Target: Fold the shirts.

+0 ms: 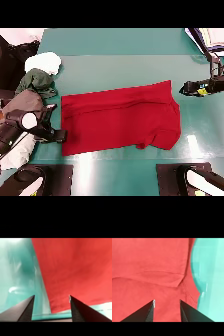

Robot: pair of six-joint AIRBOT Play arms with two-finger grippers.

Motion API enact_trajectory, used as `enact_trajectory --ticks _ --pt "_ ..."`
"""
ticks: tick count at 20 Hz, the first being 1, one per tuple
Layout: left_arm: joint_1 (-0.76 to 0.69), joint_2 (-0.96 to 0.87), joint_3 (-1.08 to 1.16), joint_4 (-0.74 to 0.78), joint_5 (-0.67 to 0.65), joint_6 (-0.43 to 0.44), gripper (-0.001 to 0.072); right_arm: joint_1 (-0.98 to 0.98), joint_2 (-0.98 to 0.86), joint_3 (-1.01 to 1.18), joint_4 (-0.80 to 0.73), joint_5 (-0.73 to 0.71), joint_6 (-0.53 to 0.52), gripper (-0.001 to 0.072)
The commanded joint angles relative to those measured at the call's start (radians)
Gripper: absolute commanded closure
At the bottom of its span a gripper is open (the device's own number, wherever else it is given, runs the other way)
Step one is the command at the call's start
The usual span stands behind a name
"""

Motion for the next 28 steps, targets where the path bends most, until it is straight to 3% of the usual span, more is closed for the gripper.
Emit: enact_trajectory --ticks 1,5,6,10,13,15,16,17,18,28 --pt "-0.035 0.010 -0.062 -0.016 -0.005 -0.037 0.0188 0.020 0.003 0.000 0.000 0.010 0.000 0.0333" --pt "-0.035 0.010 -0.101 -0.089 0.046 -0.036 0.0190 0.020 0.003 0.000 0.000 0.013 0.000 0.0333" --pt "-0.035 0.010 -0.102 -0.096 0.061 -0.035 0.0258 0.020 0.003 0.000 0.000 0.016 0.000 0.0333" --pt "-0.035 0.010 -0.102 -0.098 0.075 -0.023 0.0677 0.020 0.004 0.000 -0.001 0.079 0.000 0.0333" --pt "-0.035 0.010 -0.094 -0.071 0.064 -0.010 0.0680 0.020 0.013 -0.025 -0.003 0.192 0.000 0.0333" --pt "-0.035 0.010 -0.074 -0.058 0.019 0.004 0.0679 0.020 0.052 -0.105 -0.004 0.178 0.000 0.0333" --pt "-0.035 0.010 -0.059 -0.056 -0.010 0.016 0.0675 0.020 0.074 -0.145 -0.004 0.157 0.000 0.0333" --pt "-0.035 0.010 -0.035 -0.048 -0.040 0.021 0.0436 0.020 0.098 -0.183 -0.003 0.130 0.000 0.0333" --pt "-0.035 0.010 -0.011 -0.032 -0.063 0.020 0.0123 0.020 0.116 -0.211 -0.002 0.109 0.000 0.0333" --pt "-0.035 0.010 -0.141 -0.117 0.078 0.006 0.0105 0.020 0.171 -0.224 -0.002 0.096 0.000 0.0333"
